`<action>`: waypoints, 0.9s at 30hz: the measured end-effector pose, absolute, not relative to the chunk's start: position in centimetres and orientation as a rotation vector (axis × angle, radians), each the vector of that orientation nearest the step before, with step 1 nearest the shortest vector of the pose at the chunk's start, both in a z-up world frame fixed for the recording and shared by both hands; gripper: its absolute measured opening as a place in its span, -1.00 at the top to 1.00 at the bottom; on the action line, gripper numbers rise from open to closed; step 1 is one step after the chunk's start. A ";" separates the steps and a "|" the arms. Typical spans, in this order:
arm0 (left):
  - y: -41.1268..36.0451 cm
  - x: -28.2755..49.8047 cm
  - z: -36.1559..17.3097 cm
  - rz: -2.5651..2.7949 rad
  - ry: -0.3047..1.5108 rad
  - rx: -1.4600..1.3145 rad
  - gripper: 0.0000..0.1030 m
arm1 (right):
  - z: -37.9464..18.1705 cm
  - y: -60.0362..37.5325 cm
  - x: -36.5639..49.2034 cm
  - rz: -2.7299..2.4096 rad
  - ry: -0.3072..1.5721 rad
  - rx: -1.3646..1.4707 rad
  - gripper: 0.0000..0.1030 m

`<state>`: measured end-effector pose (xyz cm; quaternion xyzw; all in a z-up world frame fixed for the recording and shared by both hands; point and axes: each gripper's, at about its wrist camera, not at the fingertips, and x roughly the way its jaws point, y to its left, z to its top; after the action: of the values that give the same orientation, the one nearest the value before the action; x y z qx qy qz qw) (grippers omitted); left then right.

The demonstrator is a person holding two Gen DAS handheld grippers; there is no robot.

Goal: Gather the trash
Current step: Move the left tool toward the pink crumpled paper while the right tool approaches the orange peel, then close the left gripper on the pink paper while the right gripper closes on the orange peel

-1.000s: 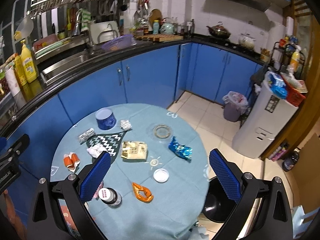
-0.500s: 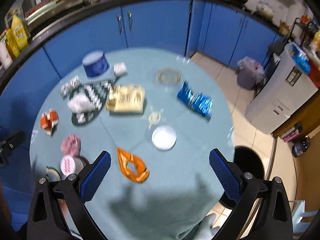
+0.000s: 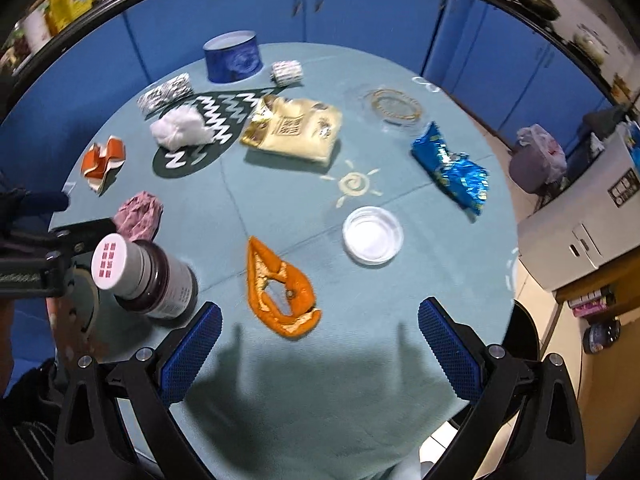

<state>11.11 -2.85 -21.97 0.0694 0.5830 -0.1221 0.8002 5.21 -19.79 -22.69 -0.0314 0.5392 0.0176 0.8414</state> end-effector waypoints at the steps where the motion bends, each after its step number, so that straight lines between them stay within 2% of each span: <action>1: -3.0 11.3 -22.3 -0.263 1.257 0.151 -0.84 | -22.8 -19.7 5.3 0.046 1.141 -0.064 -0.81; 4: -3.3 11.9 -23.2 -0.275 1.284 0.152 -0.80 | -23.5 -19.2 5.7 0.080 1.161 -0.062 -0.62; 6: -3.4 12.2 -23.7 -0.274 1.294 0.153 -0.80 | -24.1 -19.0 6.1 0.085 1.181 -0.072 -0.58; 27: -1.7 13.3 -25.1 -0.339 1.349 0.055 -0.78 | -24.8 -18.1 7.5 0.118 1.194 -0.093 -0.57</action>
<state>13.27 -1.71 -25.05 0.0255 0.6215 -0.1561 0.7673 7.48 -18.12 -24.79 -0.0439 0.5617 0.0557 0.8243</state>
